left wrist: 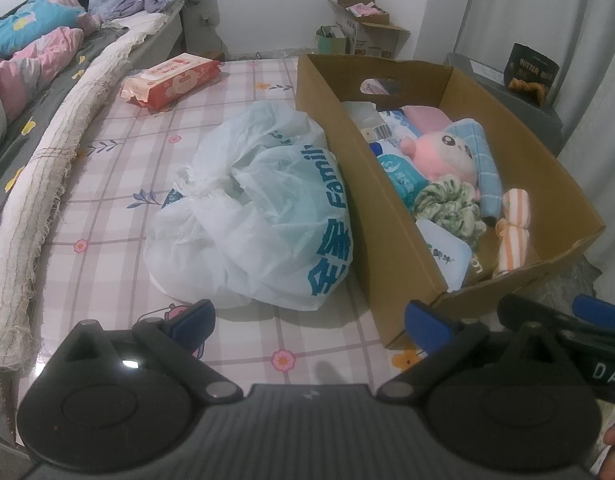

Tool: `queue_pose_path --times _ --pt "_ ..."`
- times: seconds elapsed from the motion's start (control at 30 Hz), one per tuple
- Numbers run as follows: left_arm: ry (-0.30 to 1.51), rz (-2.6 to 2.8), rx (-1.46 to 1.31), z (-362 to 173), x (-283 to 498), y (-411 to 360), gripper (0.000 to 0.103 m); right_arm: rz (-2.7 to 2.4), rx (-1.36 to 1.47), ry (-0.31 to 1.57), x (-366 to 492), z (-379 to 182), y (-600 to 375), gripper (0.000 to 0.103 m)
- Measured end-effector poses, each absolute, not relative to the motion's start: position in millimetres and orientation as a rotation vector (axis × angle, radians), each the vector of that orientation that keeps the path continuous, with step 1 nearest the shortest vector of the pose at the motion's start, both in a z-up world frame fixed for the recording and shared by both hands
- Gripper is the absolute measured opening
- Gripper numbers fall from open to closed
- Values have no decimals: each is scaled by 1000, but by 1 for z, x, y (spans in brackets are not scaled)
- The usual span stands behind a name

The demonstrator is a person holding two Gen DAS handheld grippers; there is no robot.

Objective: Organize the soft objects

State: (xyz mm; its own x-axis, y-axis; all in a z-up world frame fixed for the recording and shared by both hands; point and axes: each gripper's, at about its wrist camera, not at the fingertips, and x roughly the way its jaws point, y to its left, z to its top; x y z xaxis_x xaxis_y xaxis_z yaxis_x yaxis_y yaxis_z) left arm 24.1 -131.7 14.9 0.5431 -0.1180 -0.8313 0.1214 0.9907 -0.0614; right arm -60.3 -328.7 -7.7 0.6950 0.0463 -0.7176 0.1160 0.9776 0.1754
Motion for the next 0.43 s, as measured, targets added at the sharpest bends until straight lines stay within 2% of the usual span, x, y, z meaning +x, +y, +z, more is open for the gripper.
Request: queue_pose_path --times 0.43 --pt "988 -142 4 13 24 -132 101 -40 215 804 -60 -8 -329 102"
